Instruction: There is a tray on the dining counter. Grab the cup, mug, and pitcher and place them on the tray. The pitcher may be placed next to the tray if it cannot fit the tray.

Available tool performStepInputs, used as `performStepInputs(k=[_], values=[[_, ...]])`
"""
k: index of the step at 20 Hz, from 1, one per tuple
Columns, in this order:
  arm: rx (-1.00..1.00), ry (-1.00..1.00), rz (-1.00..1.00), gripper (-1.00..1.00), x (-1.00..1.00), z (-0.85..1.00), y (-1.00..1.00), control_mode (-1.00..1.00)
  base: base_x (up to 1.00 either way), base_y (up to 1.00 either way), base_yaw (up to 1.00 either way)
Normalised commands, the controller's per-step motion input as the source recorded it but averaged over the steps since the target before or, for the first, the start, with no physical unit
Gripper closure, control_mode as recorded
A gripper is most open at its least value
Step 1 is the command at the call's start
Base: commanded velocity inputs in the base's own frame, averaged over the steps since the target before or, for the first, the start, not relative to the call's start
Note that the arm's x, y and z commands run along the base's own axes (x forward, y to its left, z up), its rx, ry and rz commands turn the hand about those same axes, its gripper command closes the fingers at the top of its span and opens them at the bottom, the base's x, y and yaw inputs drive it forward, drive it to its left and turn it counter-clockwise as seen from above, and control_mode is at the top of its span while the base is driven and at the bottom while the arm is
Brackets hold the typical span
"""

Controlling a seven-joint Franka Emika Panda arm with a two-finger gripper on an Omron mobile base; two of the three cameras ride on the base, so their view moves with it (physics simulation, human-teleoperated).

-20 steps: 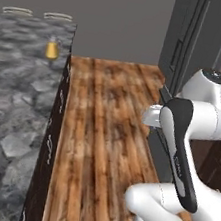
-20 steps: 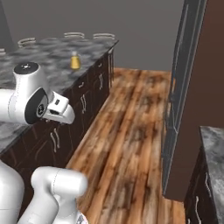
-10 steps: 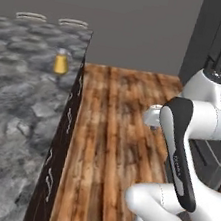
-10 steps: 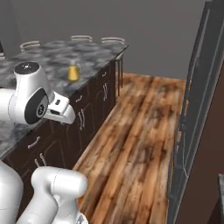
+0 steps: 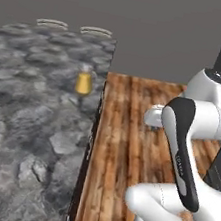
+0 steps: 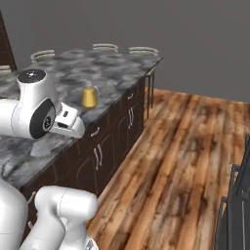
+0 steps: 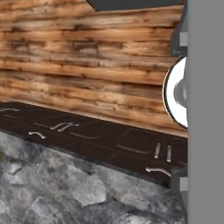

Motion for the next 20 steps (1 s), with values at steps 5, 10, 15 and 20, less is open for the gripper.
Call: performStepInputs(k=[5,10,15,20], values=[[0.00,0.00,0.00,-1.00,0.00,0.00,0.00,1.00,1.00,-0.08,0.24],[0.00,0.00,0.00,-1.00,0.00,0.00,0.00,1.00,1.00,-0.28,0.54],[0.00,0.00,0.00,-1.00,0.00,0.00,0.00,1.00,0.90,-0.24,0.81],[0.00,0.00,0.00,-1.00,0.00,0.00,0.00,1.00,0.63,-0.20,0.89]])
